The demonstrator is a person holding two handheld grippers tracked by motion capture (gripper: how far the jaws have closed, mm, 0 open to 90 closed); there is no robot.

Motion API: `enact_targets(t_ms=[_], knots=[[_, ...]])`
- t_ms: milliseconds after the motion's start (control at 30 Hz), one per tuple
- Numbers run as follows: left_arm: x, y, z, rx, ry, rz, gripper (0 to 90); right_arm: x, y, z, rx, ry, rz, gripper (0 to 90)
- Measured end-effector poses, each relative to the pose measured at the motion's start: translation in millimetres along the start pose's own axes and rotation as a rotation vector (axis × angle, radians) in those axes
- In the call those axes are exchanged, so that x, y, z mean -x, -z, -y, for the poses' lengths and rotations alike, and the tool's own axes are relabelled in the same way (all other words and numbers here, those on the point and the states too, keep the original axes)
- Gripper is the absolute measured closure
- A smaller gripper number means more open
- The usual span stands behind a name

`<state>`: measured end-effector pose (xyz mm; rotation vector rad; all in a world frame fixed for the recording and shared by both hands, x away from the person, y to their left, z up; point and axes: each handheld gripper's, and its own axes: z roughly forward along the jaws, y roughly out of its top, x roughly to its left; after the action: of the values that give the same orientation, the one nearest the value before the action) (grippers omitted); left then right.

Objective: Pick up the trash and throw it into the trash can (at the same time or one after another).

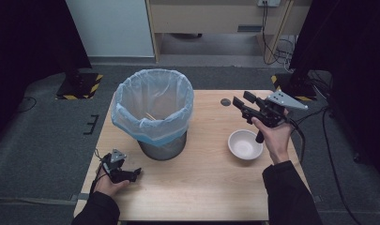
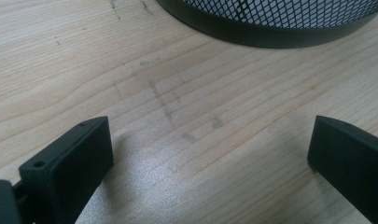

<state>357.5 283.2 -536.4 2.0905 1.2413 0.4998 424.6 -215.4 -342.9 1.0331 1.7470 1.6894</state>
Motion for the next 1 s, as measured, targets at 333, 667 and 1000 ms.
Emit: enact_targets(t_ms=[333, 667, 1000], knots=[[0.1, 0.0, 0.0, 0.000, 0.001, 0.000, 0.0, 40.8, 23.2, 55.0, -0.111, -0.008, 0.140, 44.4], [0.2, 0.0, 0.0, 0.000, 0.001, -0.001, 0.0, 72.2, 29.2, 94.7, -0.235, -0.025, 0.232, 43.9], [0.3, -0.1, 0.0, 0.000, 0.002, -0.001, 0.0, 95.5, 28.2, 143.0, -0.441, -0.052, 0.284, 47.0]])
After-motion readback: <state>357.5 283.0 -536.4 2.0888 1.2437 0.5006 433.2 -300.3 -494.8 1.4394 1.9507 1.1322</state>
